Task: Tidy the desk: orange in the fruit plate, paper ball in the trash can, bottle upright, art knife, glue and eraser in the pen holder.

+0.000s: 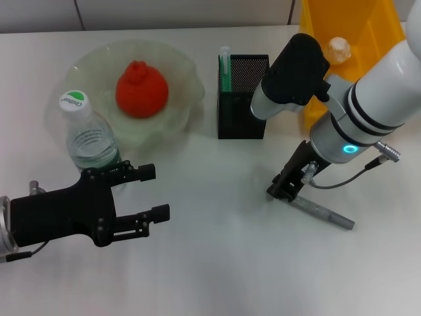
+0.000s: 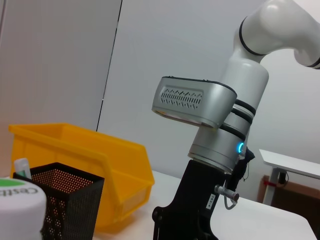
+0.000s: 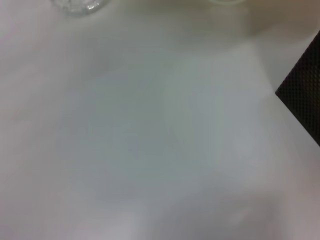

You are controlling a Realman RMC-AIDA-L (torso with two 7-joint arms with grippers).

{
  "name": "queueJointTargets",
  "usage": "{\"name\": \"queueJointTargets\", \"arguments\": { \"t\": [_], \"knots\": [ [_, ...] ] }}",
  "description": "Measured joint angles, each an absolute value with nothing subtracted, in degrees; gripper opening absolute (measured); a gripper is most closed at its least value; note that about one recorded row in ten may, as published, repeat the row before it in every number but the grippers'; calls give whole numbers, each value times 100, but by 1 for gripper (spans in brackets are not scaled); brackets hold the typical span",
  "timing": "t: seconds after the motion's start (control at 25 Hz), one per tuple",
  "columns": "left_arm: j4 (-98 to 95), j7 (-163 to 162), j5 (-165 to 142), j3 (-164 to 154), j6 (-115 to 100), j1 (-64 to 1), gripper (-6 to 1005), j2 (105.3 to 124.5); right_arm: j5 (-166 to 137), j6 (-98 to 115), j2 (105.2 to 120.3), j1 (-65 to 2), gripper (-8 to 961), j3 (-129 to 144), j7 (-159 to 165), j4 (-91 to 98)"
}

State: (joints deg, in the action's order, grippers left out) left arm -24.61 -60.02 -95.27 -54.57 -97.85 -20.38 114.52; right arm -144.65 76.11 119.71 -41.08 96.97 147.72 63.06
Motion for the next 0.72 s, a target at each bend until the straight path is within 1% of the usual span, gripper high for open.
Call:
{"name": "queueJointTargets", "arguments": {
  "t": [0.2, 0.44, 0.52, 0.6, 0.68, 0.72],
  "knots": [
    [-2461, -6007, -9527, -5458, -9775, -2039, 774, 11449, -14464, 7692, 11961, -4038, 140, 9699, 14770, 6440],
    [-2461, -6012, -9528, -5458, -9772, -2035, 775, 11443, -14182, 8148, 11945, -3524, 137, 8880, 14527, 7702],
    [-2461, -6012, -9527, -5458, -9774, -2032, 775, 11443, -13015, 8411, 11941, -3241, 138, 7629, 13969, 8172],
    [-2461, -6012, -9527, -5458, -9783, -2023, 775, 11443, -12431, 8415, 11933, -3143, 138, 7159, 13711, 8162],
    [-2461, -6012, -9527, -5457, -9794, -2016, 775, 11445, -11068, 8348, 11929, -2987, 137, 6360, 12941, 7763],
    [-2461, -6012, -9527, -5458, -9797, -2016, 775, 11452, -9854, 8281, 11924, -2948, 136, 5785, 11955, 7009]
  ]
}}
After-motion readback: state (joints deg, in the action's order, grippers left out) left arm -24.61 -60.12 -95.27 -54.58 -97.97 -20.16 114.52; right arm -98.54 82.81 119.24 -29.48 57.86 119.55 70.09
